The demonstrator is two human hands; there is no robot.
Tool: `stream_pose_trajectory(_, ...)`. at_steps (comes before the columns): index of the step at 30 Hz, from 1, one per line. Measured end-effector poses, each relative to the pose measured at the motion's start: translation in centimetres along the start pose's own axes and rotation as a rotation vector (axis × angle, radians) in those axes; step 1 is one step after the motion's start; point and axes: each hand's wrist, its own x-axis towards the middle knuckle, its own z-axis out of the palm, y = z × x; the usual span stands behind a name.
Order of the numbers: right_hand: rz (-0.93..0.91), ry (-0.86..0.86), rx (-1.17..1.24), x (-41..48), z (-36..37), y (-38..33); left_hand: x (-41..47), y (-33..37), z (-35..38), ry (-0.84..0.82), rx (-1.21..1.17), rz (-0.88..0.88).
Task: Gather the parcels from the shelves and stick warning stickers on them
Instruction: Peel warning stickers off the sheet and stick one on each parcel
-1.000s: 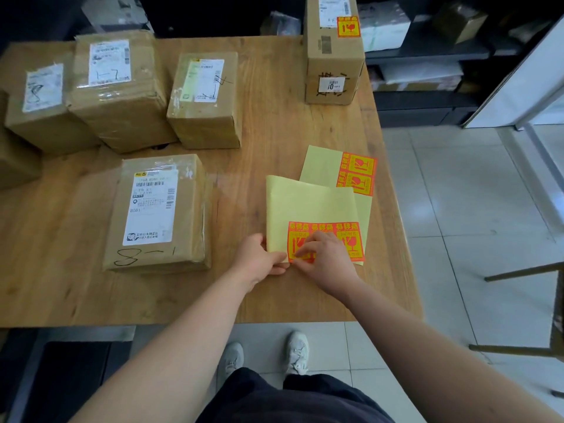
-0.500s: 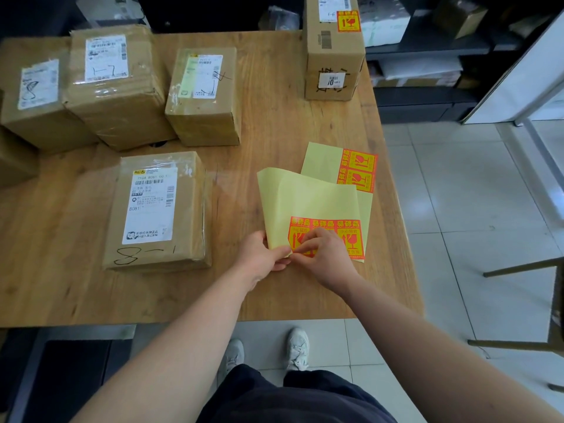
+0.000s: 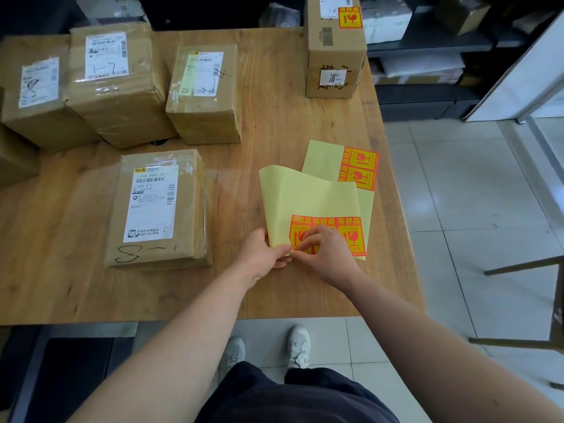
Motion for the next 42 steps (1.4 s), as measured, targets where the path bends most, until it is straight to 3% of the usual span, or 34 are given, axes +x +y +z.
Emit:
stream_pose_trajectory(18,-0.010,-0.017,0.042,0.2,-0.1,0.3,-0.4,0.2,0.2,0.016,0.093,-0.001)
stream_pose_trajectory(24,0.050,-0.001,0.077,0.2,-0.8,0.4,-0.6,0.2,-0.2,0.187,0.216,0.001)
stream_pose_trajectory(29,0.094,-0.047,0.150,0.0,-1.9,0.3,-1.0,0.6,0.3,0.338,0.542,0.097)
stream_pose_trajectory(39,0.122,-0.095,0.266,-1.1,-3.7,0.7,-0.8,1.1,0.0,0.455,0.639,0.188)
stream_pose_trajectory(42,0.128,-0.128,0.286,-1.3,-3.9,0.6,-1.1,0.7,-0.2,0.500,0.768,0.244)
